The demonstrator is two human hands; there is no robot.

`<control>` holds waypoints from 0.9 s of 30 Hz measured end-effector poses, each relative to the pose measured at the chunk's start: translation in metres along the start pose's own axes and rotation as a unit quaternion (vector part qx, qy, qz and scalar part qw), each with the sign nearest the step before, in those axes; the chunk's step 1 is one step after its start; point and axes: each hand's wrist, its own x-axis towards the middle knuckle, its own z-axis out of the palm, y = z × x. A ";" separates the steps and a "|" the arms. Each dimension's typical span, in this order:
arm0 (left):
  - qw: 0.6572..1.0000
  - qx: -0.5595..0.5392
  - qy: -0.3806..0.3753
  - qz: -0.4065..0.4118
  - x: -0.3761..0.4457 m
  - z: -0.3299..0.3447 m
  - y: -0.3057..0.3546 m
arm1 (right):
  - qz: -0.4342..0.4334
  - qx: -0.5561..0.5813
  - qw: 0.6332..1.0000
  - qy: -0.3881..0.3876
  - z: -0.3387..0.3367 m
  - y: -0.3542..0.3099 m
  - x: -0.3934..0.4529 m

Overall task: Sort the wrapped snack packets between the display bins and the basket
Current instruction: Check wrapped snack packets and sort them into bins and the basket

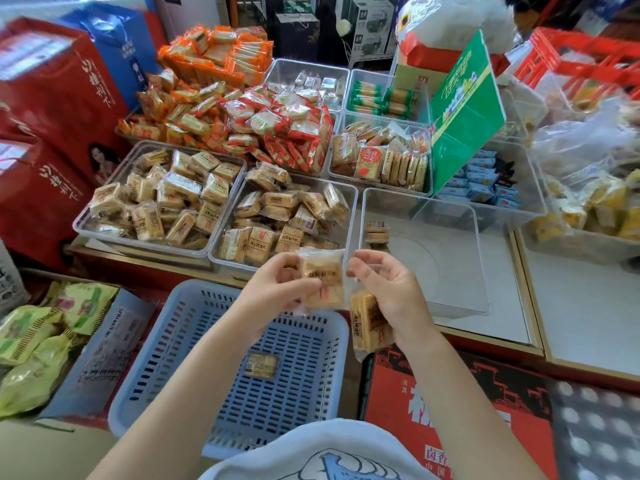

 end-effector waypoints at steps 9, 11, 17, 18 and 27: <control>0.973 -0.215 0.044 -0.071 0.006 0.004 0.000 | -0.094 -0.079 0.991 -0.057 0.006 0.006 -0.007; 0.976 -0.200 0.035 -0.072 0.007 0.005 0.000 | -0.112 -0.088 0.988 -0.052 0.006 0.006 -0.006; 0.997 0.059 0.026 0.041 0.007 0.000 -0.004 | -0.092 -0.066 0.992 -0.058 0.001 0.002 -0.005; 0.996 0.064 -0.014 0.056 0.005 0.000 -0.003 | -0.090 -0.069 0.993 -0.043 0.002 0.001 -0.004; 0.975 0.098 -0.005 0.199 -0.003 0.006 -0.003 | -0.065 -0.035 0.996 -0.041 0.001 0.001 0.002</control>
